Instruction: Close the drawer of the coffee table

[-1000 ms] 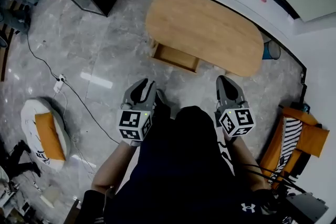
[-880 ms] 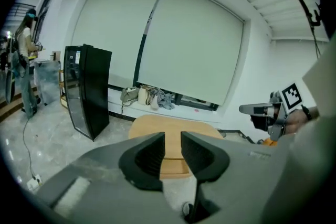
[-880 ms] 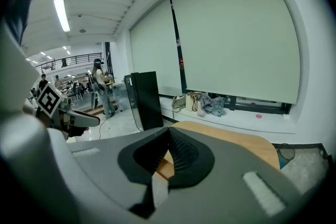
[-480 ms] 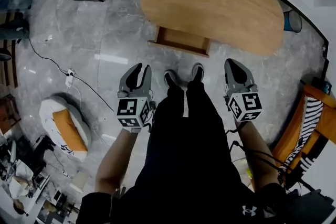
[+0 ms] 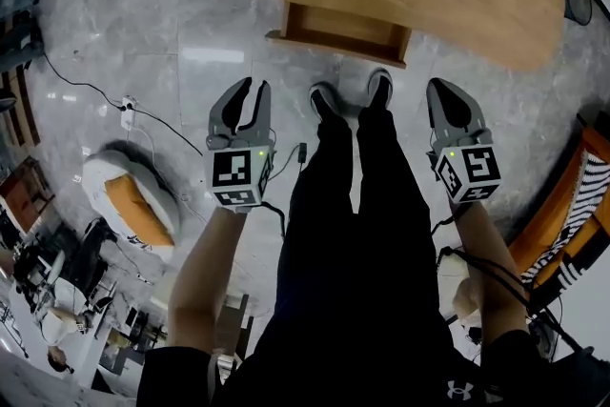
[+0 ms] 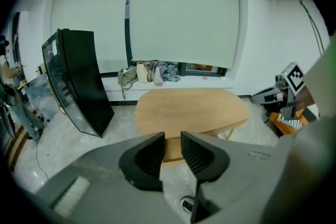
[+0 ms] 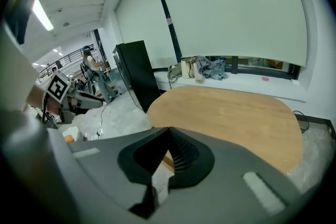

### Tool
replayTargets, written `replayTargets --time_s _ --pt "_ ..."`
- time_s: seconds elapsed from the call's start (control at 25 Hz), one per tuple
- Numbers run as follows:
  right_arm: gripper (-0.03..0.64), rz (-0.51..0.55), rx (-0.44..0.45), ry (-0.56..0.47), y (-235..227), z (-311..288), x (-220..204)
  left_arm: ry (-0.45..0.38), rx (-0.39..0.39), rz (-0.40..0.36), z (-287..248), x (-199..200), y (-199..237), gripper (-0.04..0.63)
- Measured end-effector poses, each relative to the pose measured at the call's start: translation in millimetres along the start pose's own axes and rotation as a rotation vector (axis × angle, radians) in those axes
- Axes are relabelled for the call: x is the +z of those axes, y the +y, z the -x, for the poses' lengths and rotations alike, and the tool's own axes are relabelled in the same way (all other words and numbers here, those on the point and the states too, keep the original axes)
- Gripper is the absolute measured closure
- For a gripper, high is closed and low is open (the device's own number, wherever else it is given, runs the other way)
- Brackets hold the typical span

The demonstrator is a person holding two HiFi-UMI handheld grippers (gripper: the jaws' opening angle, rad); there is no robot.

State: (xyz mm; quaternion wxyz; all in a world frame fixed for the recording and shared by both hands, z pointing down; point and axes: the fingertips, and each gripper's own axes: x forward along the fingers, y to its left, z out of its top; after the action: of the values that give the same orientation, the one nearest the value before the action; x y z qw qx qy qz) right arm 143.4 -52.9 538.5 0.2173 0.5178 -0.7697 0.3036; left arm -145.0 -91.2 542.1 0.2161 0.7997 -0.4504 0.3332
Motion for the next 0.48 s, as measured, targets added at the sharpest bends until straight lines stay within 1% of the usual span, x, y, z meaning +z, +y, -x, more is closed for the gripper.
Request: replayTargets --time_s 0.12,0.24,0.48 --pt "0.615 0.002 0.016 0.043 -7 -19 -24 0.026 -0.003 -0.030 -25 -24 9 0.489" --pt "0.615 0.017 0.038 0.081 -14 -35 -44 0.055 -0.004 -0.037 -48 -47 13 0.489" --pt "0.615 0.059 0.087 0.124 -21 -68 -81 0.095 0.007 -0.067 -86 -83 19 0.489"
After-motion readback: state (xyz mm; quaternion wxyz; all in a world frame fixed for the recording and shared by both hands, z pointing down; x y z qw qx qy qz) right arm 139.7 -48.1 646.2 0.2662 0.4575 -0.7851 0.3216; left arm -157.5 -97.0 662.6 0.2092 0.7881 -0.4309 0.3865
